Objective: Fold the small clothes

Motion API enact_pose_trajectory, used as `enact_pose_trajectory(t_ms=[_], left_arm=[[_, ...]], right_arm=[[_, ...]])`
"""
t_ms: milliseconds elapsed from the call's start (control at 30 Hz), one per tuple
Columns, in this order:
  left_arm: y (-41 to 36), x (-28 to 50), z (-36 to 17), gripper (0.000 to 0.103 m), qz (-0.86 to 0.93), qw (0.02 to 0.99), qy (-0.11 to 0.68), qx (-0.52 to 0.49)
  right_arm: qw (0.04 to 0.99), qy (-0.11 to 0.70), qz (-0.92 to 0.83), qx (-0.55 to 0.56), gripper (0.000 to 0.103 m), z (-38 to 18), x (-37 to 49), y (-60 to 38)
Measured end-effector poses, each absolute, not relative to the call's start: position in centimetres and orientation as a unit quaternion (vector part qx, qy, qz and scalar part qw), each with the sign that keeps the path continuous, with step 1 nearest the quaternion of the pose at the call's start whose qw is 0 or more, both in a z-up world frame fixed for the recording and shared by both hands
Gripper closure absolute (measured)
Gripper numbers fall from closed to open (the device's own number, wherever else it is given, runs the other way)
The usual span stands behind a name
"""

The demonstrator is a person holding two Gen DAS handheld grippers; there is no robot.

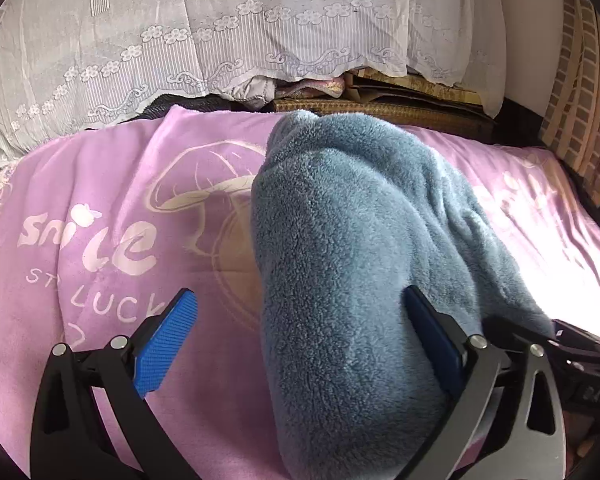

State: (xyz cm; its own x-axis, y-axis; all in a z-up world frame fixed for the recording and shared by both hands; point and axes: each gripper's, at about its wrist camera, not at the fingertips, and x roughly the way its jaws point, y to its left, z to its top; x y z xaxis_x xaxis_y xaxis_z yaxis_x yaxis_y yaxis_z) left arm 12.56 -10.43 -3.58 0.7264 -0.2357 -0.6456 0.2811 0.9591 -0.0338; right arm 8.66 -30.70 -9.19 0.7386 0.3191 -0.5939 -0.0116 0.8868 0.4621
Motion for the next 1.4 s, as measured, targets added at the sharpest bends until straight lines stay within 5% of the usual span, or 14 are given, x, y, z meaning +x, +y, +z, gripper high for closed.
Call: enact_pose_trajectory(t_ms=[100,400,667,1067,1400], left_arm=[[-9.3,12.7,-2.1,0.004,-0.159,0.925,0.345,0.009],[-9.4,20.3,0.6,0.004,-0.106,0.924,0.367,0.007],[-9.8,26.1,-6.0,0.004,-0.128,0.869,0.476,-0.031],[-5.1,18.9,-2.5,0.005,-0.177,0.876,0.441,-0.077],[-3.2,16.1,-5.2,0.005,-0.264,0.831,0.464,-0.156]], right_arm=[[0.908,0.349,0.07,0.221,0.013,-8.9,8.4,-31.1],[0.894,0.362,0.086,0.251,0.006,-10.1,9.1,-31.5],[0.895,0.363,0.086,0.245,0.004,-10.1,9.3,-31.3],[0.89,0.362,0.097,0.258,0.004,-10.0,9.3,-31.7],[0.859,0.329,0.124,0.373,0.004,-8.7,8.1,-37.1]])
